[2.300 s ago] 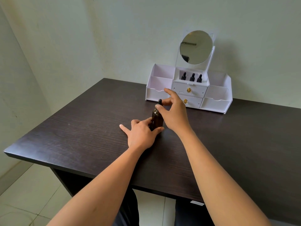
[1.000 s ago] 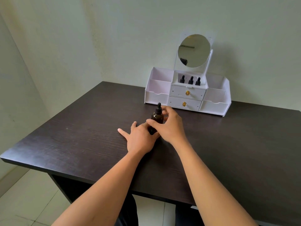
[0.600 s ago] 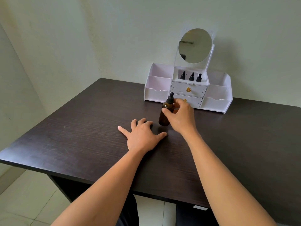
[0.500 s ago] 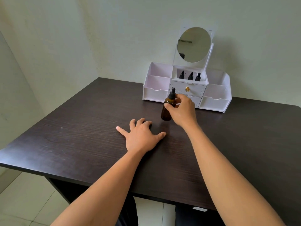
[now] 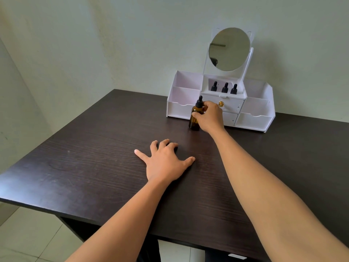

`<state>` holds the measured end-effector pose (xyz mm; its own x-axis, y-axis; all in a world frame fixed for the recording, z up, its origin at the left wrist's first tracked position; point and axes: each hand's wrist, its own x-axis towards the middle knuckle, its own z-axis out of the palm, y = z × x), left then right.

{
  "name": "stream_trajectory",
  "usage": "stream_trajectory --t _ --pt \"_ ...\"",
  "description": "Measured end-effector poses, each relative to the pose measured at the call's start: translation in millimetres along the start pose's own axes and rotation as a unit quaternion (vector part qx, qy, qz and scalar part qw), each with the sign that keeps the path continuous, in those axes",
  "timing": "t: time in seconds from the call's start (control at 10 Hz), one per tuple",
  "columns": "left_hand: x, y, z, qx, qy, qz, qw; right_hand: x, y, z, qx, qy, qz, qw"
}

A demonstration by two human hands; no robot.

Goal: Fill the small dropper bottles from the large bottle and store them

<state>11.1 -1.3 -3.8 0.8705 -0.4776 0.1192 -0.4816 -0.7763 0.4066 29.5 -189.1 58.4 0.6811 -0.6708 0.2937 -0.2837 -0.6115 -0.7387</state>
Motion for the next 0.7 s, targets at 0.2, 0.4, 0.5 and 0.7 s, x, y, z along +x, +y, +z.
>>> stream_trajectory --t 0.2,0.4,0.5,0.7 --pt "1.0 0.2 0.3 0.001 0.000 -0.001 1.000 10.6 6.9 3.3 0.003 0.003 0.000 1.000" --pt "1.5 0.9 -0.9 0.004 -0.005 -0.002 1.000 13.7 8.6 5.6 0.004 0.017 0.003 1.000" --pt "1.3 0.6 -0.9 0.003 -0.003 -0.002 1.000 13.7 7.9 5.5 0.000 0.022 0.006 1.000" --pt "-0.2 2.0 -2.7 -0.001 -0.006 -0.005 1.000 12.9 6.4 5.1 0.001 0.018 0.011 1.000"
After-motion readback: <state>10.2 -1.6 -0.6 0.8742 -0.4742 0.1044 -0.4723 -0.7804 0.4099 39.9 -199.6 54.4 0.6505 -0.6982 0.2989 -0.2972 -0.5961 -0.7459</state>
